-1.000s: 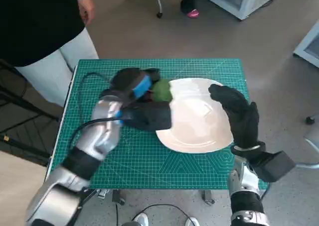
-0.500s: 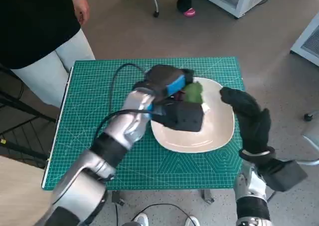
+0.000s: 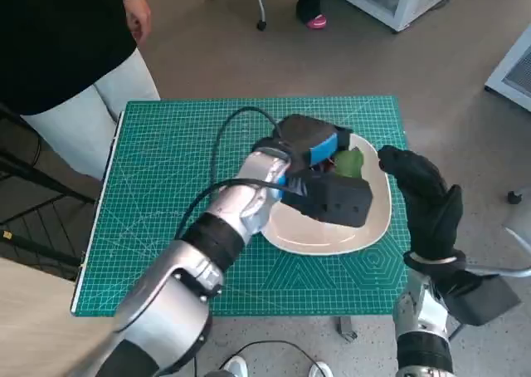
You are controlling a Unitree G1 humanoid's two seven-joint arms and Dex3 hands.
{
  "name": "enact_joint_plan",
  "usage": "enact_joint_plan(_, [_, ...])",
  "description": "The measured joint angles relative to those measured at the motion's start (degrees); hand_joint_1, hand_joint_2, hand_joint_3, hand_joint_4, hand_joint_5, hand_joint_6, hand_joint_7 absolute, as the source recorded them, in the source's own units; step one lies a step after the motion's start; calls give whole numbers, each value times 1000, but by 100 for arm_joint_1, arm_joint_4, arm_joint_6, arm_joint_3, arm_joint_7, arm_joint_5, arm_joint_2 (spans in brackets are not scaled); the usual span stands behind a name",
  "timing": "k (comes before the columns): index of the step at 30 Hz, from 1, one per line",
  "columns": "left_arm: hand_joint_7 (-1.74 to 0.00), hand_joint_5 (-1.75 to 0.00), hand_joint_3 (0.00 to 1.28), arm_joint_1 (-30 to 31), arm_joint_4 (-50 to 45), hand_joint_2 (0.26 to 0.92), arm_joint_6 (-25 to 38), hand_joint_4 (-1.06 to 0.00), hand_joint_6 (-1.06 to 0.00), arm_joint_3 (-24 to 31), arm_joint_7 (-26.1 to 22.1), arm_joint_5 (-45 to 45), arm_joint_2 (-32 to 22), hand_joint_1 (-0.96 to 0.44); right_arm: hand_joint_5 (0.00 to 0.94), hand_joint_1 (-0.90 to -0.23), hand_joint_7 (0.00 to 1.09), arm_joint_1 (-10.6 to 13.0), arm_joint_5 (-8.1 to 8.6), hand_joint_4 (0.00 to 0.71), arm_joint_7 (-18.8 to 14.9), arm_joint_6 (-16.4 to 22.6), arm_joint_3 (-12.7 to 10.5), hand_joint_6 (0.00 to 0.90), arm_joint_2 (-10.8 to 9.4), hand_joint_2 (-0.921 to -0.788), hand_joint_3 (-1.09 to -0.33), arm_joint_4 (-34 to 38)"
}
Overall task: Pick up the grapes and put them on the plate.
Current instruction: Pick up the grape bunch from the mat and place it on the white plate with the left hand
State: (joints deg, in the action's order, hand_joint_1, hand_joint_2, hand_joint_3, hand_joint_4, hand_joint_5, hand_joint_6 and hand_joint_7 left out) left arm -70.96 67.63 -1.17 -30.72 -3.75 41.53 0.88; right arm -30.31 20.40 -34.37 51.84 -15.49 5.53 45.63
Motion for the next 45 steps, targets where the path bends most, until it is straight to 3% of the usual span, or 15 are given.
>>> enact_joint_plan(11, [-1325,-1361,334,-47,240,840,0,-513,-521,2,3,-5,39,1,7,-414,450,5,-1,518,43,-1,3,357,-2,-921,-529,-24])
enact_joint_plan(16, [-1320,-1348,266,-75,323,878,100,-515,-517,49,-91,-121,56,0,6,-414,444,5,-1,517,43,-5,8,358,-6,-921,-530,-24])
enact_joint_plan(19, [-1014,-1351,214,-103,349,905,175,-514,-424,131,-302,-257,62,105,5,-413,441,4,-2,516,43,-5,9,359,-7,-921,-531,-18])
enact_joint_plan(20, [-830,-1331,186,-116,357,909,197,-501,-387,155,-388,-306,64,83,5,-414,440,4,-2,516,43,-5,9,359,-7,-921,-532,-13])
enact_joint_plan(22, [-536,-1197,127,-144,368,913,223,-439,-346,184,-548,-377,68,-144,5,-414,438,3,-3,515,42,-5,11,359,-9,-921,-533,4])
enact_joint_plan(24, [-304,-915,101,-177,376,917,230,-377,-318,193,-704,-412,70,-375,4,-414,437,2,-3,515,42,-4,14,359,-14,-921,-534,29])
enact_joint_plan(27, [-120,-441,125,-222,381,920,225,-307,-297,183,-910,-426,68,-559,4,-414,435,1,-4,515,40,-3,20,360,-27,-921,-535,68])
enact_joint_plan(30, [-42,-157,172,-248,381,921,195,-207,-279,154,-1048,-421,62,-651,4,-416,433,-2,-3,515,31,-2,24,361,-33,-921,-535,103])
enact_joint_plan(34, [-9,-35,290,-256,381,921,154,-92,-261,122,-1142,-415,52,-752,3,-419,431,-9,-1,514,16,-1,25,362,-38,-921,-535,151])
enact_joint_plan(40, [-1,-4,640,-256,381,921,-21,-28,-230,68,-1212,-405,-4,-896,2,-419,427,-15,3,513,-8,0,25,362,-44,-921,-536,194])
enact_joint_plan(45, [0,0,736,-255,381,921,-235,-4,-204,86,-1230,-437,-90,-923,1,-414,424,-27,4,511,-34,0,27,360,-50,-921,-540,199])
